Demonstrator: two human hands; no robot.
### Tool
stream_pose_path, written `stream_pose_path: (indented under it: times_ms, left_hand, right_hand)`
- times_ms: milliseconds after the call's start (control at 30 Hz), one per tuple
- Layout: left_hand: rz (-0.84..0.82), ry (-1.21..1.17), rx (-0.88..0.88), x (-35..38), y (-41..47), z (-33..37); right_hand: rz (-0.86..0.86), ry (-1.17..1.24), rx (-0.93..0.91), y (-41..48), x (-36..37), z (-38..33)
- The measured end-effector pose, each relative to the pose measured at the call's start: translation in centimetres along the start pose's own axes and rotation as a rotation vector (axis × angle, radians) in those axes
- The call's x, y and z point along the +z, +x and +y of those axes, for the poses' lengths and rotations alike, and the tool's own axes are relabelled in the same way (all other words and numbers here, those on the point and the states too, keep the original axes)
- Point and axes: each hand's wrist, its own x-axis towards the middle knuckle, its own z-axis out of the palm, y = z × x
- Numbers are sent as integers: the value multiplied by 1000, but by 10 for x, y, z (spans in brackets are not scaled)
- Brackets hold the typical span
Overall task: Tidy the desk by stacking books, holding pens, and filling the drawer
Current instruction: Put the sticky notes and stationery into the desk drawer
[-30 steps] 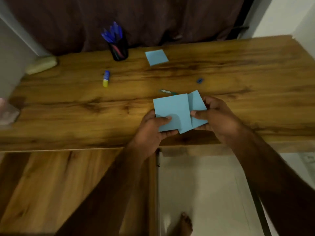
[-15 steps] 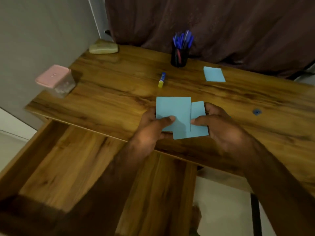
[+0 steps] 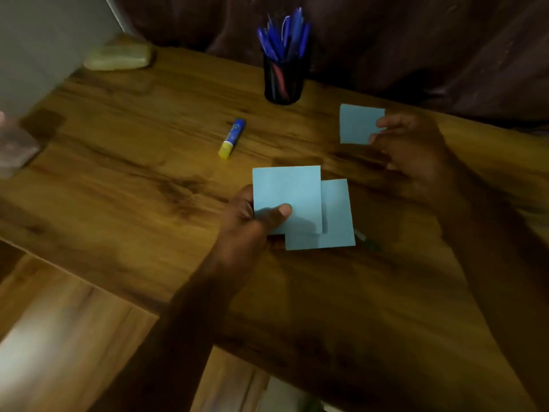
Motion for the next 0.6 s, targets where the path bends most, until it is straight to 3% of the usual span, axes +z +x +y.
stream_pose_path:
  times_ms: [200, 467, 600]
  left_hand:
    - [51, -17, -38, 20, 30, -4]
    - [158, -15, -75, 27, 51, -7]
    - [144, 21, -29, 25, 46, -13]
  right_hand:
    - [-66, -266, -189, 50, 1, 9]
    - [-276, -626, -220, 95, 4, 9]
    - [-264, -840, -216, 101, -3, 0]
